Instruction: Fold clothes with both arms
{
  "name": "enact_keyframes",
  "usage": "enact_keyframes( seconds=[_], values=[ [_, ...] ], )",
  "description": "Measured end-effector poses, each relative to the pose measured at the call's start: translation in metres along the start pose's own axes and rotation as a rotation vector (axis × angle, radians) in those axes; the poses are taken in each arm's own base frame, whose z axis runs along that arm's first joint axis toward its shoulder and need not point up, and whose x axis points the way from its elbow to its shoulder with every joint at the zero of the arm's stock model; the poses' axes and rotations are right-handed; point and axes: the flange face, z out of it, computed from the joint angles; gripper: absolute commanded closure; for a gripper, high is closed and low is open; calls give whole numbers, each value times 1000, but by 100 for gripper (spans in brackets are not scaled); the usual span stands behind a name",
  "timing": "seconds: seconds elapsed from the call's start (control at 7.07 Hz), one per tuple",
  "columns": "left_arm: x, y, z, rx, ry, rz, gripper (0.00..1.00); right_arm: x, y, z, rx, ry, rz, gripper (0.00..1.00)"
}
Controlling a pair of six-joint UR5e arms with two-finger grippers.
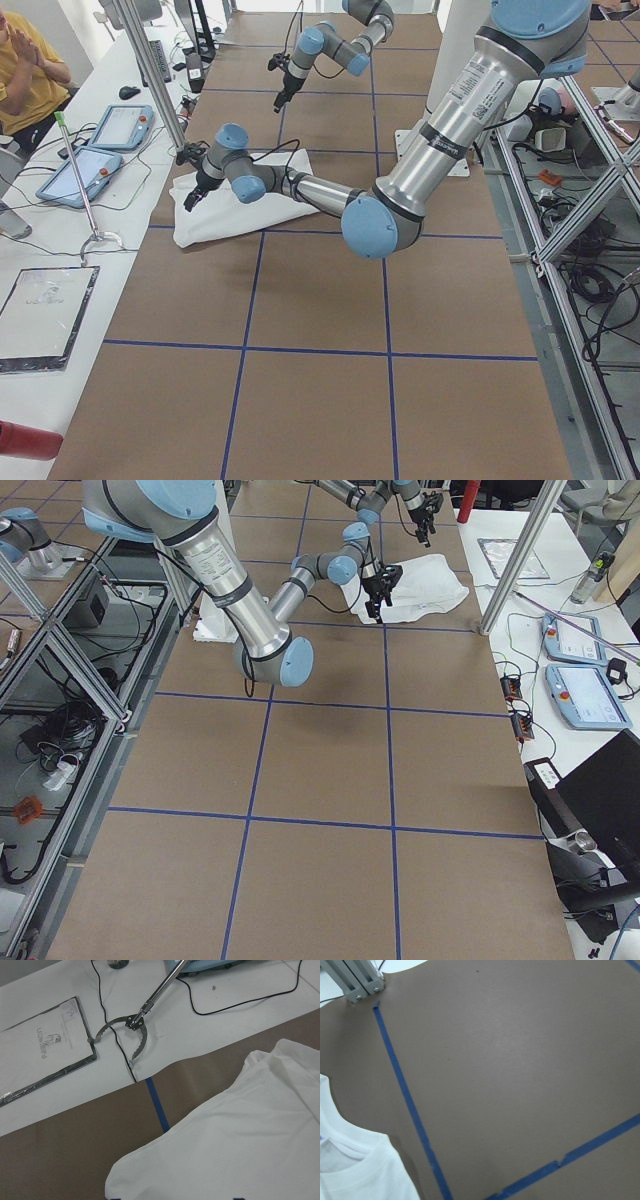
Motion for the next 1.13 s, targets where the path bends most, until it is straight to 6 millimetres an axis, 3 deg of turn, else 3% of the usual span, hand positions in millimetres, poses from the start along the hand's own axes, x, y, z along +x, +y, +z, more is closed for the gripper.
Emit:
enact_keyframes(
  seconds=[0.28, 0.42, 0.85, 1.13],
  values=[
    [-4, 11, -9, 5, 10, -7, 0, -48, 26, 45, 66, -25, 48, 3],
    [-5, 14, -10, 4, 10, -9, 0, -58, 37, 57, 92, -26, 35, 6],
    [-14, 30, -14, -2, 6, -13, 0, -67, 69, 82, 151, -28, -69, 29],
    [-18, 39, -17, -4, 5, -14, 0, -68, 85, 86, 163, -24, -132, 34]
  ],
)
